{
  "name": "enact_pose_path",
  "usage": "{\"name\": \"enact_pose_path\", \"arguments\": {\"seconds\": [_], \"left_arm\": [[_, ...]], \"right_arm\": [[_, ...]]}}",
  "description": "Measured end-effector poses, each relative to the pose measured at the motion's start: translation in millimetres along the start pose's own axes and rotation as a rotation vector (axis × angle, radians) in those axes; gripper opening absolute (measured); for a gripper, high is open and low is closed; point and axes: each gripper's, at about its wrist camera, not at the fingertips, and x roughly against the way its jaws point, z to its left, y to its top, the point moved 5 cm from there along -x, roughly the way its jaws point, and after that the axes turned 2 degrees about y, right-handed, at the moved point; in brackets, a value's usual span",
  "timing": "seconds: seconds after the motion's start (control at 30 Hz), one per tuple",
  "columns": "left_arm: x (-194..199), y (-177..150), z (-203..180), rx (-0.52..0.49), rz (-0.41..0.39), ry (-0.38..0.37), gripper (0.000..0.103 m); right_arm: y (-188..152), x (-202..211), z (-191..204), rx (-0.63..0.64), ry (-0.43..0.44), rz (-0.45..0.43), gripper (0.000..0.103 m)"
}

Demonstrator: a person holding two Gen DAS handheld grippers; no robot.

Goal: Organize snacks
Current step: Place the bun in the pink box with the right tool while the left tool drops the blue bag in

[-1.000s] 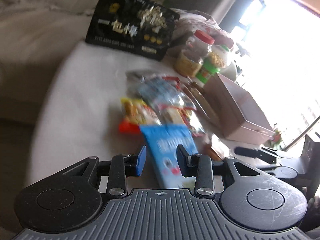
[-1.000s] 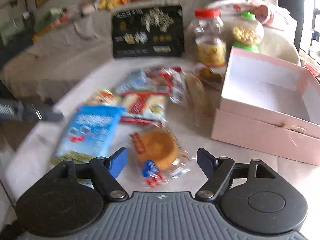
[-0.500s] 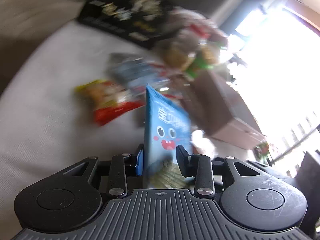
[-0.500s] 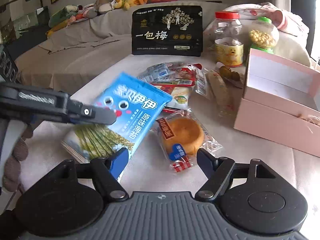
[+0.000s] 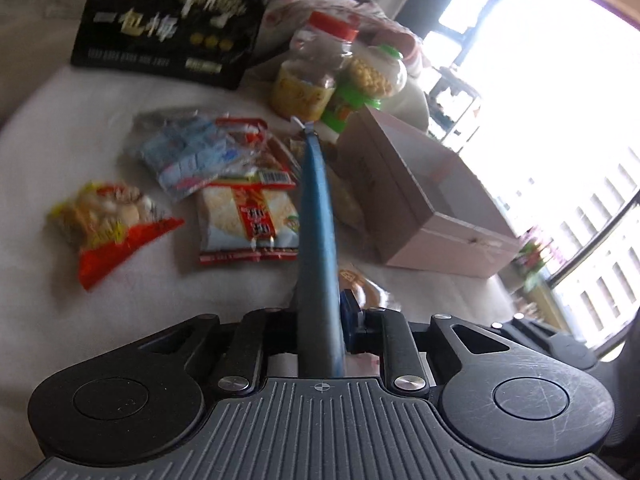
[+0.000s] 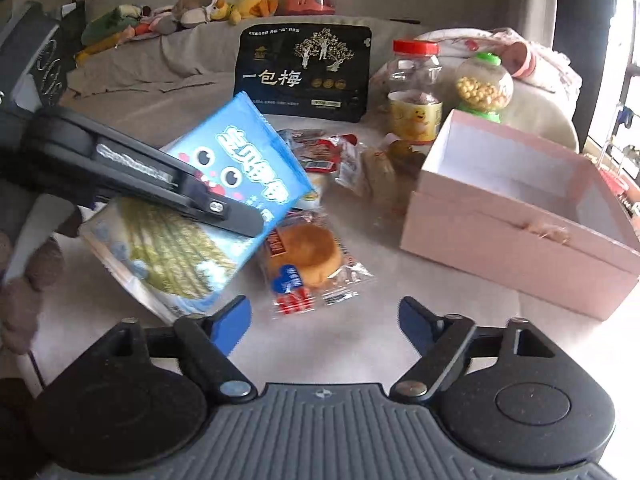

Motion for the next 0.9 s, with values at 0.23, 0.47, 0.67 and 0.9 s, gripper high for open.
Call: {"name": "enact_pose_path", "arguments": {"seconds": [0.23, 0.47, 0.67, 0.9], "left_arm": [[39, -11, 15, 0.025, -0.016, -0.01, 0.019], [62, -23, 30, 0.064, -0.016, -0.02, 0.019], [67, -28, 5, 0.0, 0.001, -0.071, 0.018], [63, -40, -38, -0.077, 0.065, -0.183, 0.018]], "right_arm": [[21, -24, 1, 0.062, 0.109, -0.017, 0.088], [33, -65, 0, 0.04, 0.132, 0.085, 0.072], [21, -19, -5, 0.023, 0.174, 0.052, 0.056], [-8, 57, -44, -0.056, 0.065, 0.016, 0.056]]}}
